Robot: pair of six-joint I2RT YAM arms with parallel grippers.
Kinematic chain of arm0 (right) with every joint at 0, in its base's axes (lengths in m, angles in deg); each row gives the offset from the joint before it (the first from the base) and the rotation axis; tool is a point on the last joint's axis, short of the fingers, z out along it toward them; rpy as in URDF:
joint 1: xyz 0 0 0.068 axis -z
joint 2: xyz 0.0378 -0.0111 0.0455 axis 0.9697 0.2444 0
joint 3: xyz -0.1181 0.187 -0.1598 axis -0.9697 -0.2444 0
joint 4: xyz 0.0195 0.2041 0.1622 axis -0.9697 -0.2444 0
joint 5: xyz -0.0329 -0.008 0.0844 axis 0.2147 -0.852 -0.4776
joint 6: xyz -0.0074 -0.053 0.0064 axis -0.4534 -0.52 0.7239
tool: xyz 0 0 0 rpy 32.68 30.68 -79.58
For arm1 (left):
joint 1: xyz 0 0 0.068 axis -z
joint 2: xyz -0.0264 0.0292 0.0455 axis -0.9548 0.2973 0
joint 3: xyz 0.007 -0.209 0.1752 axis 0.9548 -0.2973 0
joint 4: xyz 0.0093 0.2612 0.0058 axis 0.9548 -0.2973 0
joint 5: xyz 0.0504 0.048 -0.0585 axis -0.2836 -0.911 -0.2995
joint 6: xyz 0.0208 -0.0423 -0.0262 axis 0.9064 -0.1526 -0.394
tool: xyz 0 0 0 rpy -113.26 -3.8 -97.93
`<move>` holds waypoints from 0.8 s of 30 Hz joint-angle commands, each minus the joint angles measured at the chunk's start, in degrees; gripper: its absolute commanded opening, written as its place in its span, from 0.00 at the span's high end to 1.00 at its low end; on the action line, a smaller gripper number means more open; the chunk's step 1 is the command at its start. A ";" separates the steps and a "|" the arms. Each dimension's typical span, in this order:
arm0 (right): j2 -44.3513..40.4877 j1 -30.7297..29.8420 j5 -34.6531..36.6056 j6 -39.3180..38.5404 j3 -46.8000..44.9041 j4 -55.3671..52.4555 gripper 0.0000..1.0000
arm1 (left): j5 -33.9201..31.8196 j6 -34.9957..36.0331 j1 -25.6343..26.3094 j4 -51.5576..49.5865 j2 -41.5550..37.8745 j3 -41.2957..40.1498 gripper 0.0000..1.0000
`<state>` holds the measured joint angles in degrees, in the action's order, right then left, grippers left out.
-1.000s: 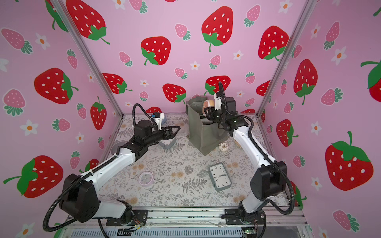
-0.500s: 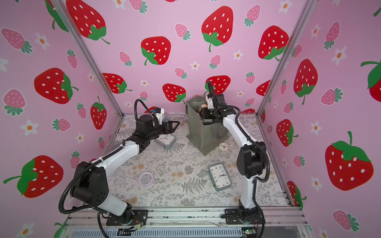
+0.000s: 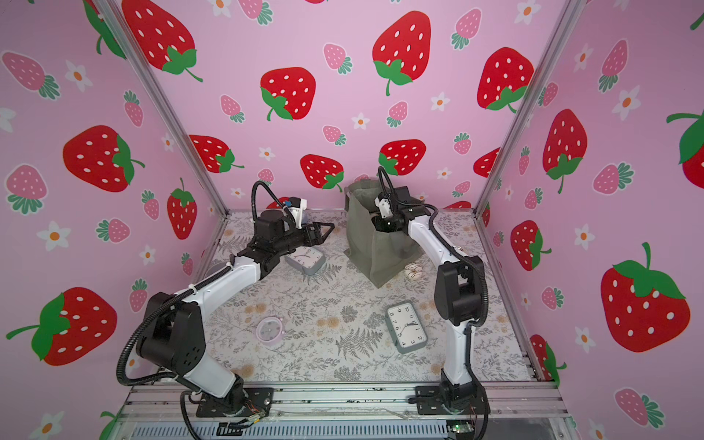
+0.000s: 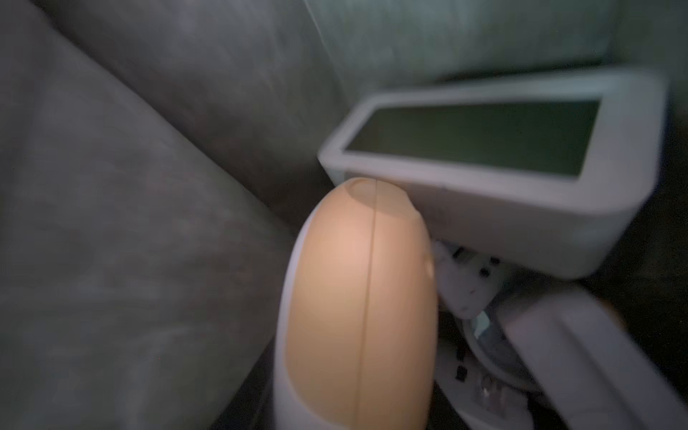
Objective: Put the alarm clock into the canvas bag
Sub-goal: Place the alarm at the canvas bag.
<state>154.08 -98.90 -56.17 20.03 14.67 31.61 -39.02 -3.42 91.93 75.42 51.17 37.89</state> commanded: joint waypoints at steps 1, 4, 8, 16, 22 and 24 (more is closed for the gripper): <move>-0.83 0.41 -0.85 -0.79 -3.24 1.03 0.61 | 0.69 1.25 -0.42 1.01 0.38 1.97 0.17; -0.29 0.39 -0.11 -0.42 -3.20 1.13 0.54 | 0.75 1.41 -0.57 0.88 0.07 1.76 0.17; -0.78 0.46 2.94 -0.10 -3.26 1.13 0.34 | 0.61 1.67 -0.53 0.64 -0.17 1.70 0.17; -5.58 0.38 8.54 0.29 -2.93 1.01 0.00 | 0.44 1.42 -0.63 0.23 -0.28 1.79 0.17; -12.41 0.38 14.14 1.15 -1.59 0.87 0.00 | -2.61 0.74 -0.79 -2.15 -2.48 0.66 0.17; -15.82 0.37 15.93 1.56 -2.01 1.38 0.00 | -3.46 0.04 -1.00 -2.86 -3.56 -0.32 0.17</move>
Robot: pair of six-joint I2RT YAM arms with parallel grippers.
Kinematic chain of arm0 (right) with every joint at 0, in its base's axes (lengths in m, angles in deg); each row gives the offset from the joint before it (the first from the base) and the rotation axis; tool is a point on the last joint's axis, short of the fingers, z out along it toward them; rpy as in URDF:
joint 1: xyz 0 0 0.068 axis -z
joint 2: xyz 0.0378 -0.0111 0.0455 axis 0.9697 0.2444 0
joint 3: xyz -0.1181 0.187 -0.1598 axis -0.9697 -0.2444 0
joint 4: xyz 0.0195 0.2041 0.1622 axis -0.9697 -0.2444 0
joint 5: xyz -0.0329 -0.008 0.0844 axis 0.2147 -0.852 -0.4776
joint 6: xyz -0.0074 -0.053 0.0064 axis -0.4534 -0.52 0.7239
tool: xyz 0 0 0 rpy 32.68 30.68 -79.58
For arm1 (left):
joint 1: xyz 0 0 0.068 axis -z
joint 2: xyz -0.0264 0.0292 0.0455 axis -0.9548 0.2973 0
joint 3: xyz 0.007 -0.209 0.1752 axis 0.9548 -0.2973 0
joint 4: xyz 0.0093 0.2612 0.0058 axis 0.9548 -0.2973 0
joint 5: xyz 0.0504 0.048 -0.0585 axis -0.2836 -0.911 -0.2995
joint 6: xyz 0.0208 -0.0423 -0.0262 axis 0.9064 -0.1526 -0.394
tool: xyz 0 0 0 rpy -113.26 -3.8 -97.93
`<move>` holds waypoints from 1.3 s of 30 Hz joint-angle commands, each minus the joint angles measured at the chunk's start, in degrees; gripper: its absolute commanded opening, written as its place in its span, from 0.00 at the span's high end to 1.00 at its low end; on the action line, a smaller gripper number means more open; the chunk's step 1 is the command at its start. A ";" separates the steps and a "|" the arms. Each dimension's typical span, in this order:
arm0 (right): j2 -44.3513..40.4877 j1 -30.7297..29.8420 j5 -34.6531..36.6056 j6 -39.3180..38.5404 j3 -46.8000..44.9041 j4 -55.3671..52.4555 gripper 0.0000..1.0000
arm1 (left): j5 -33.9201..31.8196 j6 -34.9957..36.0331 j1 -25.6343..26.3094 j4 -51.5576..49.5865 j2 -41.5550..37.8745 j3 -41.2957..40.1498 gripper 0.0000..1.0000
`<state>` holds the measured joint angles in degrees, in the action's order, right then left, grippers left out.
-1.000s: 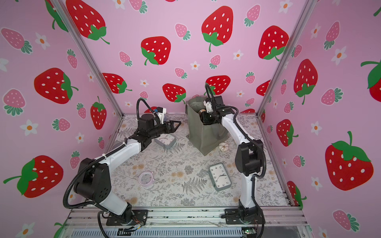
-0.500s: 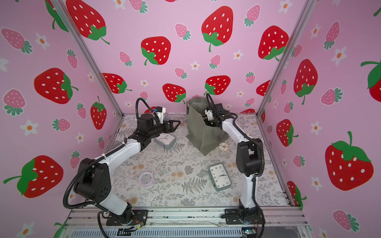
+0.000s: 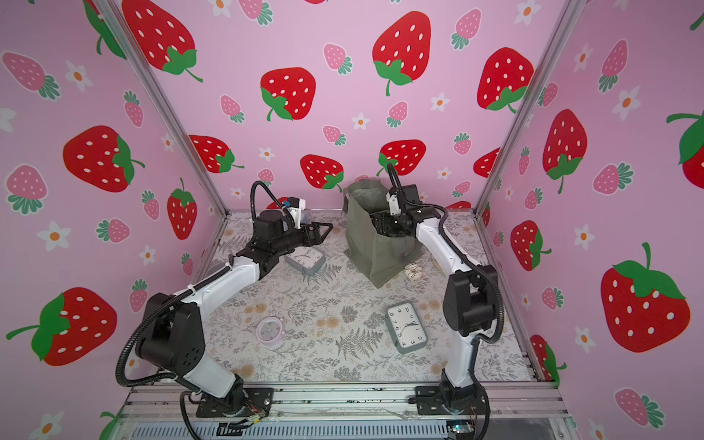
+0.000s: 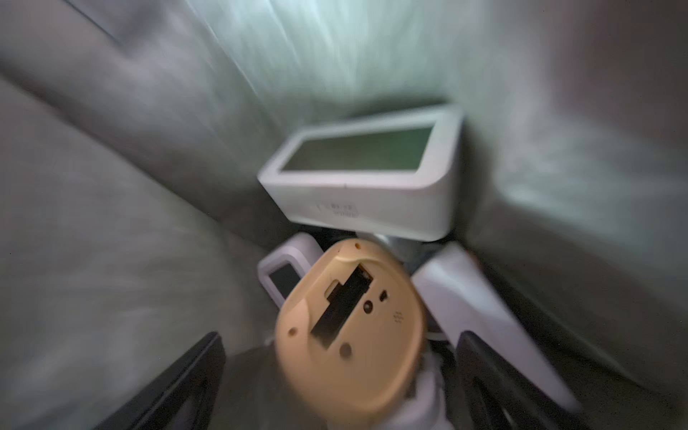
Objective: Put the alarm clock into the canvas bag
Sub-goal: Place the alarm at the canvas bag, then adjust the alarm at the center of the board.
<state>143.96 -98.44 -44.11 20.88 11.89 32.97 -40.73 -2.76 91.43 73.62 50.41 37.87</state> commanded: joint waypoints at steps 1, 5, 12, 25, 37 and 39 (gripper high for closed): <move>-7.80 -0.13 4.64 1.05 -0.02 0.71 0.00 | -2.07 -0.91 -0.45 -1.32 -3.49 -0.94 0.17; -17.45 -1.26 10.68 3.54 -4.85 2.96 0.00 | -3.14 -1.46 -0.47 -2.78 -6.44 -3.46 0.17; -32.93 -3.95 10.58 3.78 -17.42 3.21 0.00 | -2.85 -2.28 0.31 -5.43 -11.81 -8.29 0.17; -43.06 -4.13 3.31 4.57 -38.38 -2.59 0.00 | -1.10 -11.11 9.58 -9.23 -13.76 -14.73 0.17; -49.18 -3.18 0.77 14.79 -61.53 0.72 0.00 | 4.12 -25.66 15.64 3.54 -8.26 -23.76 0.18; -48.42 -3.03 0.57 15.84 -61.67 0.88 0.00 | 4.51 -25.05 16.54 2.25 -8.11 -23.44 0.18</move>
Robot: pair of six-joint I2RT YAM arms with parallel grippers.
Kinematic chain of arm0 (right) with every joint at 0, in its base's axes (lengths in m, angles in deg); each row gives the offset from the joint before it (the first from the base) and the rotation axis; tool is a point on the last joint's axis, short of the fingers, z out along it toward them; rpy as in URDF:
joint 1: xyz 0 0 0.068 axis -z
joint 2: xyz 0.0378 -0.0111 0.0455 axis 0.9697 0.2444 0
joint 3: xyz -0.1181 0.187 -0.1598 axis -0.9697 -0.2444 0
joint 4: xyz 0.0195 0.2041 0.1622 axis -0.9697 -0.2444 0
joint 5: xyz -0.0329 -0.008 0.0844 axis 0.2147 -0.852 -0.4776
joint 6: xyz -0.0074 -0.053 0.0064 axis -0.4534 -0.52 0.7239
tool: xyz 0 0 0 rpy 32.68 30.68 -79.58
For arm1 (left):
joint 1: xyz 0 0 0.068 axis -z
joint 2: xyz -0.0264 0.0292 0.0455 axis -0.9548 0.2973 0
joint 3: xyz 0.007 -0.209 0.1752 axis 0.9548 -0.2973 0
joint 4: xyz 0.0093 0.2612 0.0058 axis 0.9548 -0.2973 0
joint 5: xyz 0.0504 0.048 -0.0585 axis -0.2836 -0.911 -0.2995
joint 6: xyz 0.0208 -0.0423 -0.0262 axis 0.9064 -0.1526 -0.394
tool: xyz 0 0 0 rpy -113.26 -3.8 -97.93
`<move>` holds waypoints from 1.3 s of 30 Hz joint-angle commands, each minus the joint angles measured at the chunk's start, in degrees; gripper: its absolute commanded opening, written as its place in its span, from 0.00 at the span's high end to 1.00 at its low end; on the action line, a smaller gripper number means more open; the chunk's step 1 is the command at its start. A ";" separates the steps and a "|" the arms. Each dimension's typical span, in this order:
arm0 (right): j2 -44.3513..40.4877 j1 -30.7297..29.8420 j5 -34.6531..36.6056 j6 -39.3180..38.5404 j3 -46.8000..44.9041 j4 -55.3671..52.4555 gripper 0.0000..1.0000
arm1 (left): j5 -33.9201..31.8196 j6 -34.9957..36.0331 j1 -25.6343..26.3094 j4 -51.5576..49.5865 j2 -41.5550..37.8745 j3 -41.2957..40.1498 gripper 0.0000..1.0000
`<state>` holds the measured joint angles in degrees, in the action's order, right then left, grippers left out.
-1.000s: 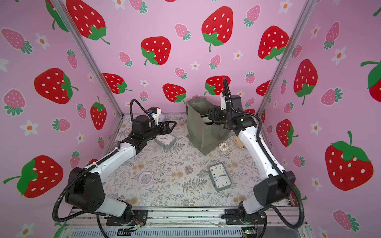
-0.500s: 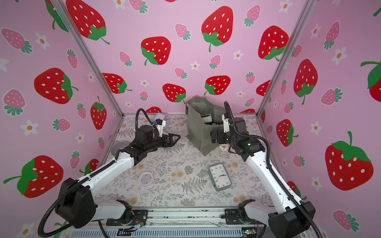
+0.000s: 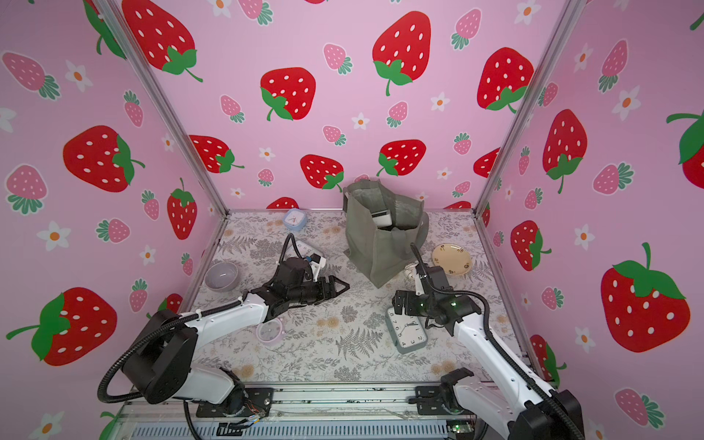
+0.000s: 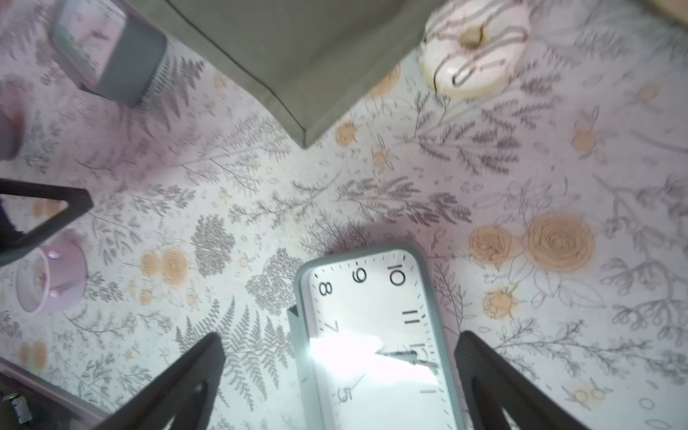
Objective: Put the alarm clock into the canvas bag
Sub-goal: Adjust the alarm at the center of the board.
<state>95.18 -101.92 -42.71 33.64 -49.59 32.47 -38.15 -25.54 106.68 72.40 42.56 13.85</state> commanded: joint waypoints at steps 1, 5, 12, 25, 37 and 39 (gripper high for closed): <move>0.59 0.72 -0.93 4.00 -0.36 1.77 0.00 | 2.00 -2.04 1.59 2.86 -0.24 0.62 0.18; 2.71 2.21 -2.10 6.79 -2.43 3.92 0.00 | 2.33 -1.96 1.88 2.42 -0.64 0.03 0.17; 6.25 2.86 -2.04 8.12 -3.78 6.08 0.00 | 1.62 -0.91 1.71 1.53 -1.93 -0.51 0.17; 8.43 -0.56 -16.82 7.83 -7.56 11.72 0.00 | 2.09 -0.48 0.04 -1.08 -6.47 -4.07 0.16; 8.39 -10.45 -12.13 12.58 -4.53 14.11 0.00 | 5.38 -1.30 0.72 -4.22 -8.71 -8.51 0.16; 7.02 -9.15 -11.48 12.19 -4.52 12.35 0.00 | 5.80 -0.92 2.43 -5.22 -8.82 -8.56 0.16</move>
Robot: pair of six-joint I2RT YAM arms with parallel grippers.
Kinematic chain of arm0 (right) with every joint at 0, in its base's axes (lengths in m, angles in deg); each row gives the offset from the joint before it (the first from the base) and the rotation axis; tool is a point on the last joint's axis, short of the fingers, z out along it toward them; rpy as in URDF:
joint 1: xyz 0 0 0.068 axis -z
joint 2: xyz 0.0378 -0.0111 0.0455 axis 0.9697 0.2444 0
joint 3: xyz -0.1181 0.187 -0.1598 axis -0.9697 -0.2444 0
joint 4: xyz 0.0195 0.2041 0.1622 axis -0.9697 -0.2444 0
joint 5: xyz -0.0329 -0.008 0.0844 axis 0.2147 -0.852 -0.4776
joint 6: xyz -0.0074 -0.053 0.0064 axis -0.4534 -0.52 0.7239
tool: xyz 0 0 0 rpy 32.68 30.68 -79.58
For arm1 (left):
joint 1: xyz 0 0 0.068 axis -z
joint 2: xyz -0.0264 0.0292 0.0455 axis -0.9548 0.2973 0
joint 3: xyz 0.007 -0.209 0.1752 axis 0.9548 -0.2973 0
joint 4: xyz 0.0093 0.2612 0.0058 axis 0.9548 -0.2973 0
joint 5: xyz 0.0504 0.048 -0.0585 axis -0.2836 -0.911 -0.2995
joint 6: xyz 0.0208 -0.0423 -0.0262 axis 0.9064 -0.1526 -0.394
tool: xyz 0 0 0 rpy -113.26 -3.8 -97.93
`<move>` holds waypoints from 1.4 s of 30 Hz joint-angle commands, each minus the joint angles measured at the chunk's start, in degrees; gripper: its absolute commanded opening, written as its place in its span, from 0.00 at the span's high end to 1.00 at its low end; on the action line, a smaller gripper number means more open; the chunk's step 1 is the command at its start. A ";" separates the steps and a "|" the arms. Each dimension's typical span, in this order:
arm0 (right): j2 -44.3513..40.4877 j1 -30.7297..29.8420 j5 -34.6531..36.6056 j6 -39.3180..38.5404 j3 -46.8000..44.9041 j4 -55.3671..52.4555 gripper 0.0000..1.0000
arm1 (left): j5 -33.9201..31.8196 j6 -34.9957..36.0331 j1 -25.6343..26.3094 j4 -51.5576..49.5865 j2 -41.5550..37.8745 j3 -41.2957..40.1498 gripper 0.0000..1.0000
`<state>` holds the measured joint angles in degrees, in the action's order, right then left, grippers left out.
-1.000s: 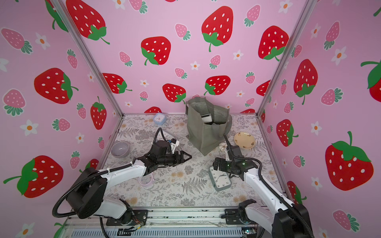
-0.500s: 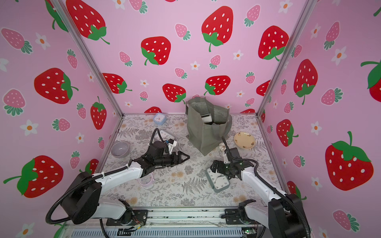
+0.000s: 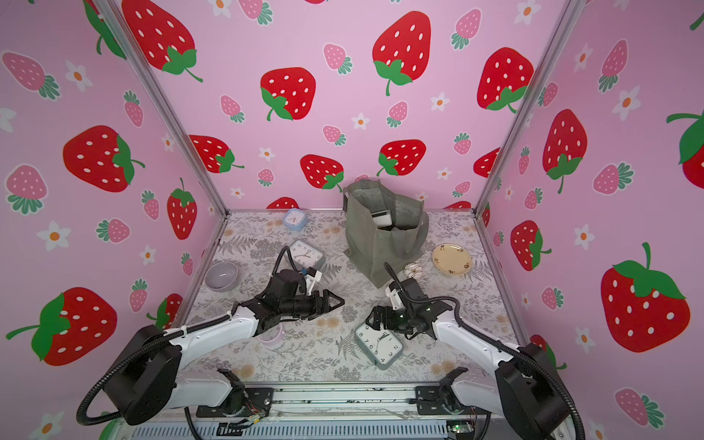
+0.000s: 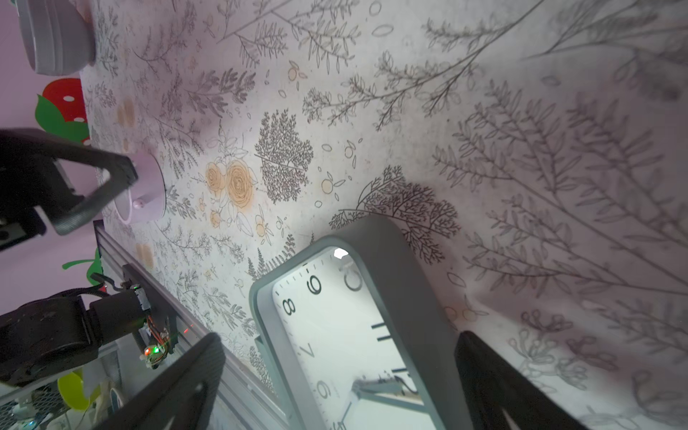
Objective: Put the alarm clock into the canvas bag
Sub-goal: Adjust the alarm at the center of the board.
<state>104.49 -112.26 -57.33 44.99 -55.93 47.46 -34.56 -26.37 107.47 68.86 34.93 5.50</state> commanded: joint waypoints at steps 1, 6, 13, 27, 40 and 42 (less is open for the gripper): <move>-2.78 1.77 3.12 0.70 1.66 -3.24 0.00 | 2.50 0.45 2.62 -2.30 -1.06 0.02 0.17; -6.57 6.23 2.82 1.15 -0.72 -4.79 0.00 | 1.90 1.08 7.40 -5.02 -1.08 0.65 0.20; -10.46 9.68 1.68 1.18 -3.82 -8.20 0.00 | 0.24 -3.22 10.90 -2.04 -1.15 -1.89 0.25; -10.04 9.69 -3.15 1.32 -8.92 -6.15 0.00 | 0.06 -11.48 18.04 12.81 7.40 -2.87 0.32; -7.61 9.64 -10.35 1.05 -10.31 0.69 0.00 | 0.37 -16.92 18.61 22.23 12.58 -2.57 0.36; -7.53 9.30 -12.17 1.57 -10.89 2.72 0.01 | -0.28 -16.95 18.52 22.21 12.23 -2.27 0.37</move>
<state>96.77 -102.69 -65.79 46.08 -65.79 46.67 -34.19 -41.67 125.85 87.79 47.08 1.54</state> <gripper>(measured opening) 0.993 0.635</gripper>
